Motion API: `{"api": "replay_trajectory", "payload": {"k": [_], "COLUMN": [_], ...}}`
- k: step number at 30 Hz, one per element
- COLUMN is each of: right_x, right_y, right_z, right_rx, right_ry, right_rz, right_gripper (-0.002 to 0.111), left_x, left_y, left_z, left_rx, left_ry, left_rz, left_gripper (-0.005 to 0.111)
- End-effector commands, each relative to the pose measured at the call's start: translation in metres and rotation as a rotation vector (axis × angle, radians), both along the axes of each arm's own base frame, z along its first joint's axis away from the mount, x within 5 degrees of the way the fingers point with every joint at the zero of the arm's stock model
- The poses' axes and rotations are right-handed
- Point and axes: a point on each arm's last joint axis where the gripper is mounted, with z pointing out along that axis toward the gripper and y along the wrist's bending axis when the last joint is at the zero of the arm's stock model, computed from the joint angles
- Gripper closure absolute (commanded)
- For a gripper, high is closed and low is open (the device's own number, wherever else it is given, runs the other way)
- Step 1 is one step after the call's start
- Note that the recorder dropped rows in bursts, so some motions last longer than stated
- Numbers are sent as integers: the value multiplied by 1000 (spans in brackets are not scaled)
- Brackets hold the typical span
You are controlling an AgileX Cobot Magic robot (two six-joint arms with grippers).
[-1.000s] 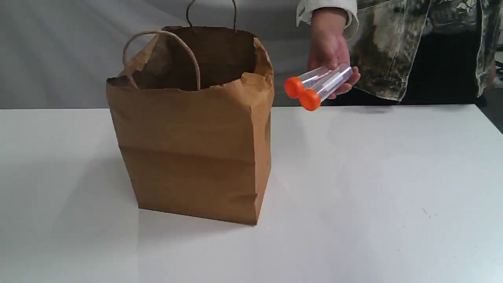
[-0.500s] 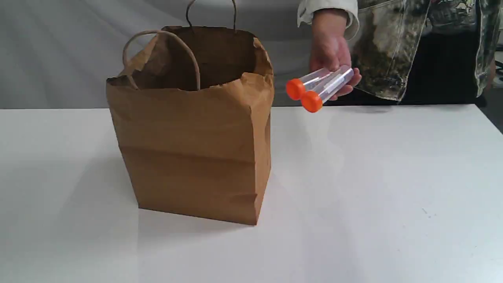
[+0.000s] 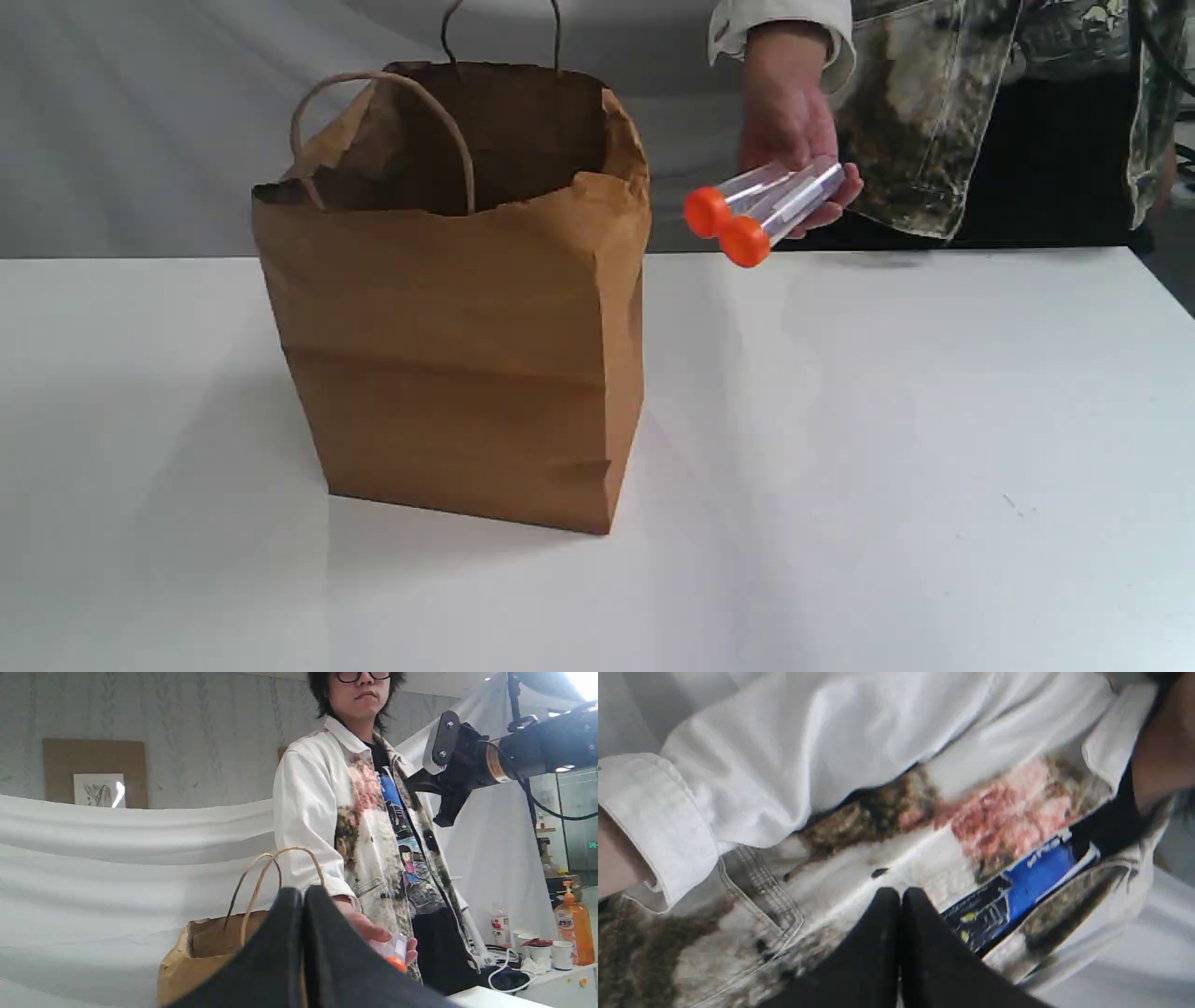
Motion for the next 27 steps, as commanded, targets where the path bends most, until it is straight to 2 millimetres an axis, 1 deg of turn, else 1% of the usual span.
{"api": "replay_trajectory", "payload": {"k": [1,4,7,8,10,12,14,16,19,20,22,24,27], "right_x": [-1,3,12,16,20,25,25,23,15,11,7,6,12], "right_y": [0,3,3,1,0,6,16,27,48,55,63,68,70], "right_z": [-7,-21,-37,-45,-54,-56,-48,-34,-12,-2,8,17,23], "right_rx": [138,181,107,92,47,109,210,345,558,640,746,801,827], "right_ry": [63,146,263,344,484,604,644,648,696,716,772,802,812], "right_rz": [-34,-19,-57,-91,-118,-81,-15,76,258,322,386,427,431], "right_gripper": [108,108,108,108,108,108,108,108,108,108,108,108,108], "left_x": [0,0,0,0,0,0,0,0,0,0,0,0,0], "left_y": [0,0,0,0,0,0,0,0,0,0,0,0,0], "left_z": [0,0,0,0,0,0,0,0,0,0,0,0,0], "left_rx": [-13,-13,-16,-16,-16,-22,-29,-31,-38,-38,-38,-38,-38], "left_ry": [6,6,8,8,8,12,15,15,19,19,19,19,19], "left_rz": [-5,-5,-5,-5,-5,-8,-13,-14,-17,-17,-17,-17,-17], "left_gripper": [107,107,107,107,107,107,107,107,107,107,107,107,107]}}
